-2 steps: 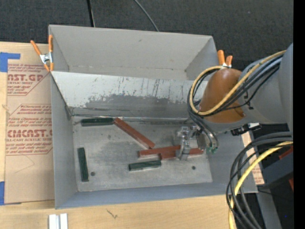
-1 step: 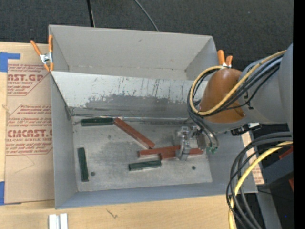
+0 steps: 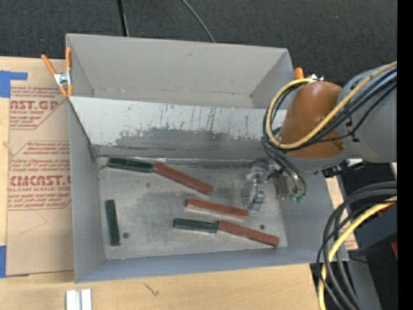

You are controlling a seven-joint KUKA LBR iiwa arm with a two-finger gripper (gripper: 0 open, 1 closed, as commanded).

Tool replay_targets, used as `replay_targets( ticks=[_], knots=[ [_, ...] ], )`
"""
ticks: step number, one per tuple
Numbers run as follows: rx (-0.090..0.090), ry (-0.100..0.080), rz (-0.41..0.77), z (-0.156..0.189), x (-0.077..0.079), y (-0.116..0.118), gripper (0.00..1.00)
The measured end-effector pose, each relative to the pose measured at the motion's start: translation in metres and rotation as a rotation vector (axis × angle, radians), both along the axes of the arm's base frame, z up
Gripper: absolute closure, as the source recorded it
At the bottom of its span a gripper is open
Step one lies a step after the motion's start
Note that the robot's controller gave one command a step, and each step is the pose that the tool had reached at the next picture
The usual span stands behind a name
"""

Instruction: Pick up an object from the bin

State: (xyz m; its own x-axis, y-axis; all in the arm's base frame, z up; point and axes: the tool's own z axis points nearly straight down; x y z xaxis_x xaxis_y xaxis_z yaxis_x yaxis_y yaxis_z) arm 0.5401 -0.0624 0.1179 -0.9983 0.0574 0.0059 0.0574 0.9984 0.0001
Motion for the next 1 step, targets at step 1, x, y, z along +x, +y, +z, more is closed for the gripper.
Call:
replay_targets(
  ticks=[1],
  knots=[
    [0.0,-0.009,-0.125,0.0874,0.002,0.0467,0.0]
  ],
)
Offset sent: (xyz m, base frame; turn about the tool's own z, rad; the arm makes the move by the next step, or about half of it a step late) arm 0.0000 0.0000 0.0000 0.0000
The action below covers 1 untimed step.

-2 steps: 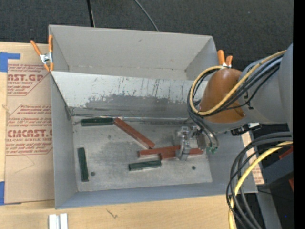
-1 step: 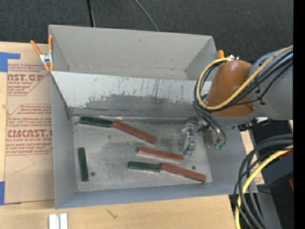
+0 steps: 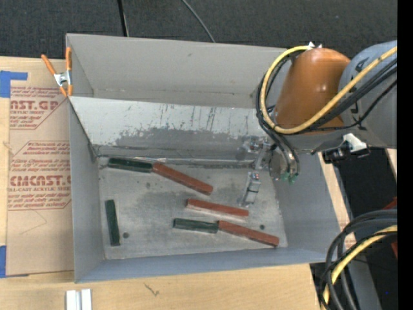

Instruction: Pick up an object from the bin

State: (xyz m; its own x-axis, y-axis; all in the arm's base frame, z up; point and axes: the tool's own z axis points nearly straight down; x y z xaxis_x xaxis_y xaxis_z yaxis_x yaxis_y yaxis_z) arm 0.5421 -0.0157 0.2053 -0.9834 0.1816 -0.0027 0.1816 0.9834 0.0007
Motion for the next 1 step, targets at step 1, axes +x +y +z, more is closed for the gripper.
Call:
replay_targets(
  ticks=[1],
  knots=[
    [0.0,0.0,-0.001,-0.0001,-0.0001,-0.0003,0.0]
  ],
)
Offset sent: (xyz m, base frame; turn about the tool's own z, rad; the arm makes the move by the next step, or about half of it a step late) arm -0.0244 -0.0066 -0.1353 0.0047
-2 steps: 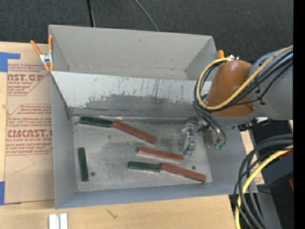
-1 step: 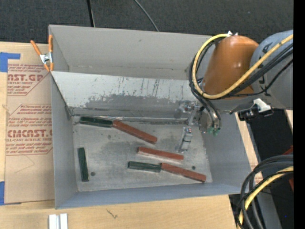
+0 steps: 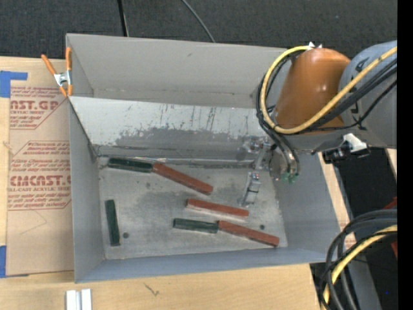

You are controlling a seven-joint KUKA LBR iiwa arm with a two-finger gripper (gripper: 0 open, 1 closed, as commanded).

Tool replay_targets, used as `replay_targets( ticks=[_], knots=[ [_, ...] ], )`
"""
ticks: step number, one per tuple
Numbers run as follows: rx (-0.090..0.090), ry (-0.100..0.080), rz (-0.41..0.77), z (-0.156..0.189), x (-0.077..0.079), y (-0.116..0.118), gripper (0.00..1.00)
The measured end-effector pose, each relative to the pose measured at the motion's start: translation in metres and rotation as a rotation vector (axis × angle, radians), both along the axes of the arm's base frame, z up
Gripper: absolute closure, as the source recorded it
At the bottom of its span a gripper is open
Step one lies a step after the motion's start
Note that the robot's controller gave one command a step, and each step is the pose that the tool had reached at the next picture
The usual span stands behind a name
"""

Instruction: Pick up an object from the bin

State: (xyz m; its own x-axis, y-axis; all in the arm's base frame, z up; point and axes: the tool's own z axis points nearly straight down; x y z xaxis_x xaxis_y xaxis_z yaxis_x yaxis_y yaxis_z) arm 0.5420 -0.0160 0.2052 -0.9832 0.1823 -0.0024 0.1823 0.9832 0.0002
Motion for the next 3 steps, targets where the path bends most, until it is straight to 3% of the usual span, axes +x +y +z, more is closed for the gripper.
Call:
replay_targets(
  ticks=[1,2,3],
  knots=[
    [-0.001,-0.006,-0.001,-0.05,-0.008,-0.002,0.0],
    [0.001,0.003,-0.1,-0.135,-0.002,-0.025,1.0],
    [0.001,0.003,-0.099,-0.135,-0.002,-0.025,1.0]
  ],
)
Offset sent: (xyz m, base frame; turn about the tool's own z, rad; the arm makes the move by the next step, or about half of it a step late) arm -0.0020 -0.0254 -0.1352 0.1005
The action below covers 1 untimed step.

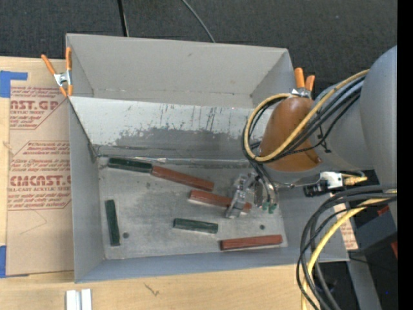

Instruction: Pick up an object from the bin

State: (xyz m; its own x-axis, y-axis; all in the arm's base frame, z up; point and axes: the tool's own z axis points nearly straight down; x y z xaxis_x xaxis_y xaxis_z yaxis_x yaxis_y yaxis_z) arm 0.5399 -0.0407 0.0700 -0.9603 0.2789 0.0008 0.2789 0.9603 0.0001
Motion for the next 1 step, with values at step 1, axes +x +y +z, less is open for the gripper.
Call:
replay_targets(
  ticks=[1],
  knots=[
    [-0.002,-0.008,0.038,0.1784,-0.0113,-0.0383,1.0]
  ],
)
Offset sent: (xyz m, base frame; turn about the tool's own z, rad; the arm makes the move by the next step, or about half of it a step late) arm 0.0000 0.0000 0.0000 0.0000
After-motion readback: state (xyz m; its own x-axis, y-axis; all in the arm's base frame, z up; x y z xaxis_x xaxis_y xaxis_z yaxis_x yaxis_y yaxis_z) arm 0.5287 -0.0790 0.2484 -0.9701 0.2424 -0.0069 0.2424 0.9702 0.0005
